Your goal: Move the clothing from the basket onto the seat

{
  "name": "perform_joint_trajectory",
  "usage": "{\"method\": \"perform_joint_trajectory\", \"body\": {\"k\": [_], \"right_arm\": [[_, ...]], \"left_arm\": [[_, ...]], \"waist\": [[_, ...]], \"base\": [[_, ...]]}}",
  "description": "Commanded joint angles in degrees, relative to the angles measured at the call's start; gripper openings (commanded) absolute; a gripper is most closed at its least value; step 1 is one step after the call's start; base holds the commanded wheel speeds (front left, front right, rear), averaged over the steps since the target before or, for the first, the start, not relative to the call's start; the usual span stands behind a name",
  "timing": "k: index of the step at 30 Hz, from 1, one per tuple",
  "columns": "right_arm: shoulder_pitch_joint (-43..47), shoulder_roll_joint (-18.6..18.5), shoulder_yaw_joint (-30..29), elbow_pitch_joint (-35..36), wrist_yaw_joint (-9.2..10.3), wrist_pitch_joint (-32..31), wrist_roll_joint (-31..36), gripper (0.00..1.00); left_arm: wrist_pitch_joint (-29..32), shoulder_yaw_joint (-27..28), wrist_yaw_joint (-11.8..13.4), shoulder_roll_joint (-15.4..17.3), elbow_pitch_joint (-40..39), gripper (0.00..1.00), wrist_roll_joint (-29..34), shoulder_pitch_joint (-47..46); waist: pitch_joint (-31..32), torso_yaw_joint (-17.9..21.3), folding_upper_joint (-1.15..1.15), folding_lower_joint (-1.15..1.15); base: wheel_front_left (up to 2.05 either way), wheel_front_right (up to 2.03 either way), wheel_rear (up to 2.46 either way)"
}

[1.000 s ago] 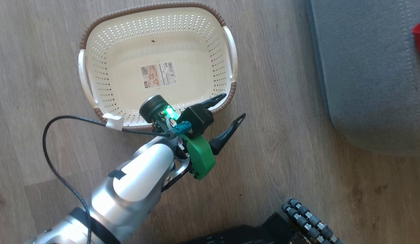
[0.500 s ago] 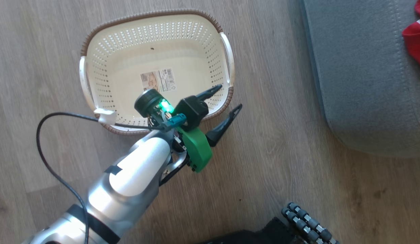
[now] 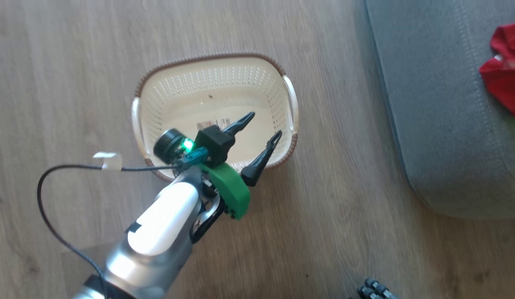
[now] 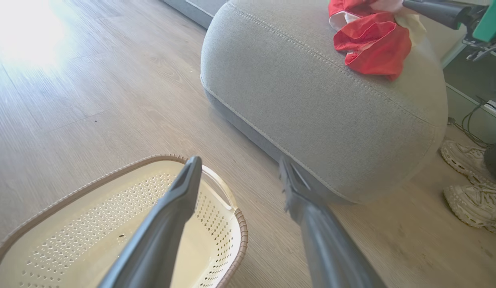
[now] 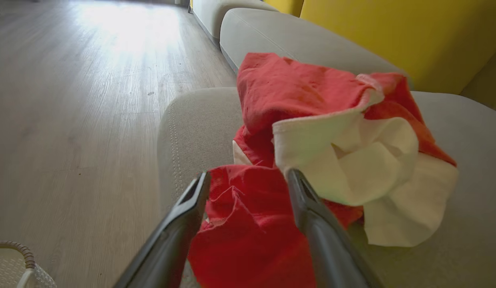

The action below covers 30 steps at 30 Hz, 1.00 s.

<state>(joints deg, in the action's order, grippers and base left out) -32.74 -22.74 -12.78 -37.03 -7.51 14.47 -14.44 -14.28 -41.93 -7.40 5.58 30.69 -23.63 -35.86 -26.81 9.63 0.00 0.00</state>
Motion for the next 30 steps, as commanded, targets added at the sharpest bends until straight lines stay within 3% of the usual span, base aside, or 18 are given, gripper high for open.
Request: {"method": "perform_joint_trajectory", "body": {"k": [1, 9, 17, 30], "right_arm": [[1.6, -0.7, 1.1, 2.4, 0.02, 0.5, -0.1, 1.0], [7.9, 3.2, 5.7, 8.8, 0.02, 0.5, -0.1, 1.0], [12.0, 5.8, 10.4, 11.3, 0.02, 0.5, -1.7, 1.0], [18.2, 11.5, 15.3, 12.1, 0.02, 0.5, -2.0, 1.0]], "left_arm": [[-0.7, 2.3, -0.1, 0.0, -1.7, 1.0, 0.2, 0.6], [-0.7, 8.1, -0.1, -1.0, -1.0, 1.0, 2.0, 6.0], [-0.7, 18.7, 1.3, -1.6, 0.5, 1.0, 4.8, 12.4], [-0.7, 36.4, 5.3, -1.8, -4.5, 1.0, 10.6, 23.5]], "waist": [[2.8, -1.8, 0.0, 0.0], [10.4, -7.3, 0.0, 0.0], [17.2, -11.7, 0.0, 0.0], [25.6, -13.8, 0.0, 0.0]], "base": [[0.0, 0.0, 0.0], [0.0, 0.0, 0.0], [0.0, 0.0, 0.0], [0.0, 0.0, 0.0]]}}
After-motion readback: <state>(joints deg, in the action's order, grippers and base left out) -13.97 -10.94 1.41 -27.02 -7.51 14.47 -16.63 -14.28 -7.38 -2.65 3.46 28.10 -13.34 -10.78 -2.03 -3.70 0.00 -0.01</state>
